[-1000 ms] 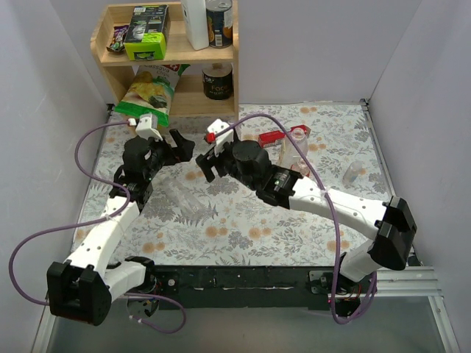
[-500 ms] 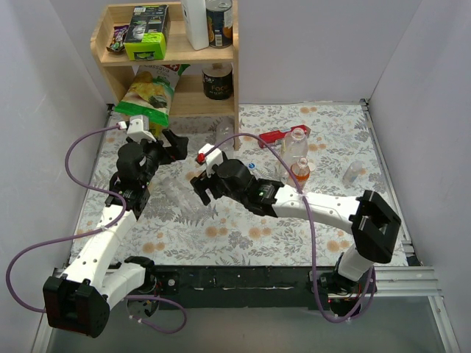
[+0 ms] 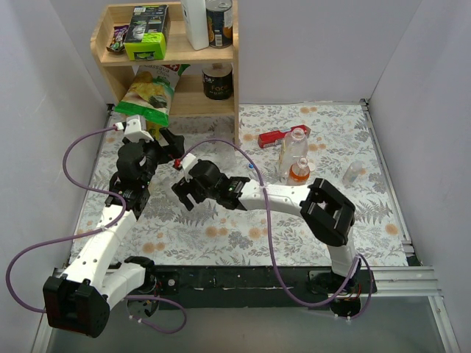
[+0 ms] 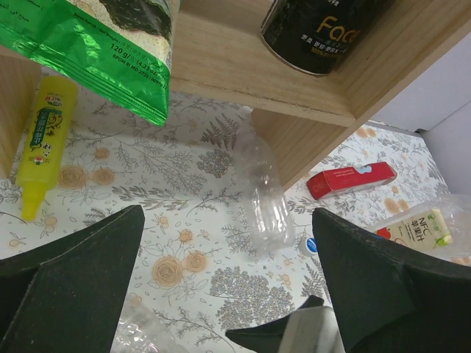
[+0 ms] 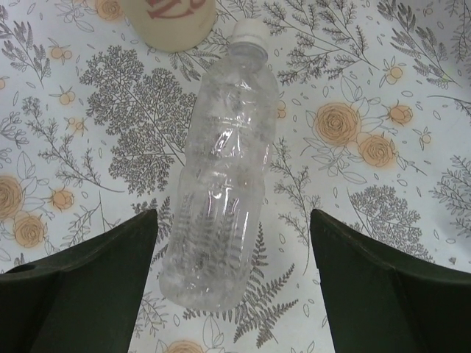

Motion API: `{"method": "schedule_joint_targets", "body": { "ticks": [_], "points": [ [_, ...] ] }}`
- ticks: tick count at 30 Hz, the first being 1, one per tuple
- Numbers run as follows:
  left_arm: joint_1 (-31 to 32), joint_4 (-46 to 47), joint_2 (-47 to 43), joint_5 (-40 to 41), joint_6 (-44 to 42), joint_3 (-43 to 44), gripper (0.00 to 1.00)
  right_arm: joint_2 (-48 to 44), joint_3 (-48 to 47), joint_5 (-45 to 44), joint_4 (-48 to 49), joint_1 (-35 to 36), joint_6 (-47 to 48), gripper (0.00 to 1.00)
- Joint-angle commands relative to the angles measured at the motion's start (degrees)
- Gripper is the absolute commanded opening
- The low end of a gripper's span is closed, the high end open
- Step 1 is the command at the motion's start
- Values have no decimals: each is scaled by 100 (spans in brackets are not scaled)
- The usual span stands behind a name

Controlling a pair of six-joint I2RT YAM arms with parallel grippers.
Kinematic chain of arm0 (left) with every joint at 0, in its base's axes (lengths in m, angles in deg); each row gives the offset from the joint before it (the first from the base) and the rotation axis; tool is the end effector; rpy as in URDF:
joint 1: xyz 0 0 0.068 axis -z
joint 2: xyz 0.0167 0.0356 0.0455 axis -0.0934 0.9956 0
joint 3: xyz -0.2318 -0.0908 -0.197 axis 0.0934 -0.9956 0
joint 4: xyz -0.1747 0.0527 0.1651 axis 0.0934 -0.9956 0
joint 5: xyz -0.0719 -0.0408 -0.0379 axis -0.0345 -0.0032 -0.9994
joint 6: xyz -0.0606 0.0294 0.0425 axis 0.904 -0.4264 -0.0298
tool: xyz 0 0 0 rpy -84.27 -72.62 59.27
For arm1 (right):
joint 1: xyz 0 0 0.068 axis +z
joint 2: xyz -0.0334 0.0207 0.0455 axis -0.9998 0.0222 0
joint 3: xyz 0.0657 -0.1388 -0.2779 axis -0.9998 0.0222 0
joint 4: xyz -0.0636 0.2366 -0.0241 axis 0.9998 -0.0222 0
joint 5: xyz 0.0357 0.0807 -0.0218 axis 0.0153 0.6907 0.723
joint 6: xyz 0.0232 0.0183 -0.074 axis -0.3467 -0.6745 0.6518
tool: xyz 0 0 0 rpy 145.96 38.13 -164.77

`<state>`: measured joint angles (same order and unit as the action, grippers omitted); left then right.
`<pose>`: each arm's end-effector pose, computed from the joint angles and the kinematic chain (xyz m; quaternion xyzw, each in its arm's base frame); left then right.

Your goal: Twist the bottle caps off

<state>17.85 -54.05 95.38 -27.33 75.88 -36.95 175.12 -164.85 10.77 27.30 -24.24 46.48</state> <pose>0.2187 -0.0444 0.3632 -0.3194 0.6861 -0.3670 0.5410 0.2190 0.4350 0.2728 -0.3764 0.7618 0.2524 0.4630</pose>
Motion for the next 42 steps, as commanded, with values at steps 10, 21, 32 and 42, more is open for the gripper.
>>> {"method": "schedule_joint_targets", "body": {
  "ticks": [10,21,32,42],
  "points": [
    [8,-107,-81,16,-62,53,98,908,-863,544,-609,-7,-88,91],
    [17,-55,-29,-159,-71,27,98,1330,-793,148,-865,-50,-228,75],
    [8,472,418,-1438,-1,588,98,-1100,1094,-97,57,-410,-694,50],
    [87,1746,560,-3857,1263,792,98,-3828,2475,-1757,576,-745,-985,43]
  ]
}}
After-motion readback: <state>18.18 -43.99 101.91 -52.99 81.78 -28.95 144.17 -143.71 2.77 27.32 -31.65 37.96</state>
